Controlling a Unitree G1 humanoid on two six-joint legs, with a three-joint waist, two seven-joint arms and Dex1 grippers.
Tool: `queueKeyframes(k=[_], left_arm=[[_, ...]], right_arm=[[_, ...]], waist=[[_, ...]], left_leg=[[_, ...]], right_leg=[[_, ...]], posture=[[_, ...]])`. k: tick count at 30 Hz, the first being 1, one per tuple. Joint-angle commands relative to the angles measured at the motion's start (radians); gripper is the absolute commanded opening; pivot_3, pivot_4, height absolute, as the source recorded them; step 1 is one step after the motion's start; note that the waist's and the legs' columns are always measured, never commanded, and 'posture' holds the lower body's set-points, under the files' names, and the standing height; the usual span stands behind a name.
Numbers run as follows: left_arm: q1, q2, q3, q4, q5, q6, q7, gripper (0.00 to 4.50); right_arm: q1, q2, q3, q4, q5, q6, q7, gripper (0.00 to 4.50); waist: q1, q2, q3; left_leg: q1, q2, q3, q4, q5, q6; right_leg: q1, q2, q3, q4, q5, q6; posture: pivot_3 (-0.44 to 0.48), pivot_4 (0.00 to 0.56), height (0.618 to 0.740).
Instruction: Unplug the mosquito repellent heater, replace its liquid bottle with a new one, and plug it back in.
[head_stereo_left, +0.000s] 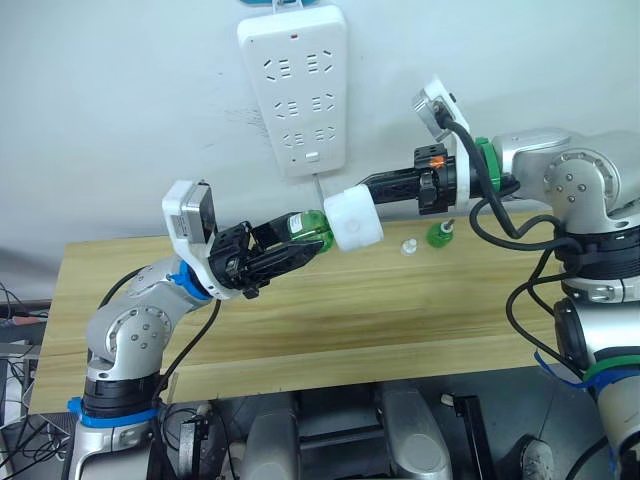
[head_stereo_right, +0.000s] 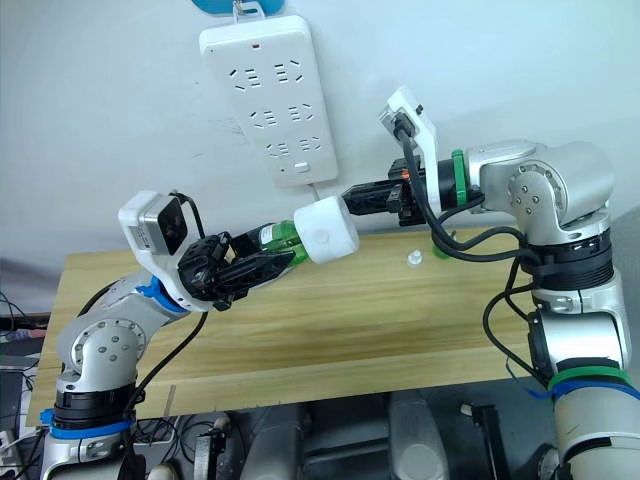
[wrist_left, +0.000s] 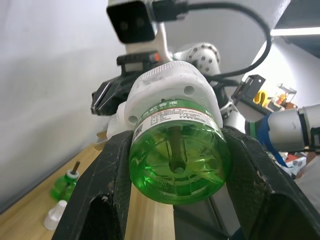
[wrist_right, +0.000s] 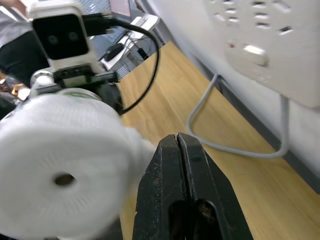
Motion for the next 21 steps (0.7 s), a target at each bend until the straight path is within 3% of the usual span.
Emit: queueKeyframes(k=[1, 21], left_arm=[[0.006, 0.012, 0.020, -0.055, -0.041, 0.008, 0.005, 2.25], [0.080, 0.070, 0.058, -0.069, 0.003, -0.061, -0.028, 2.25]], right_arm=[[-0.020, -0.012, -0.019, -0.002, -0.014, -0.033, -0.010, 0.01], [0.030, -0.132, -0.039, -0.052, 0.035, 0.049, 0.030, 0.01]], waist=[[0.000, 0.000, 0.000], [0.002, 0.000, 0.000]], left_leg=[[0.000, 0.000, 0.000, 0.000, 0.000, 0.000], [0.000, 0.000, 0.000, 0.000, 0.000, -0.001]], right_leg=[[0.000, 0.000, 0.000, 0.000, 0.000, 0.000], [0.000, 0.000, 0.000, 0.000, 0.000, 0.000]], posture=[[-0.201, 0.330, 0.730], [-0.186, 0.314, 0.730]])
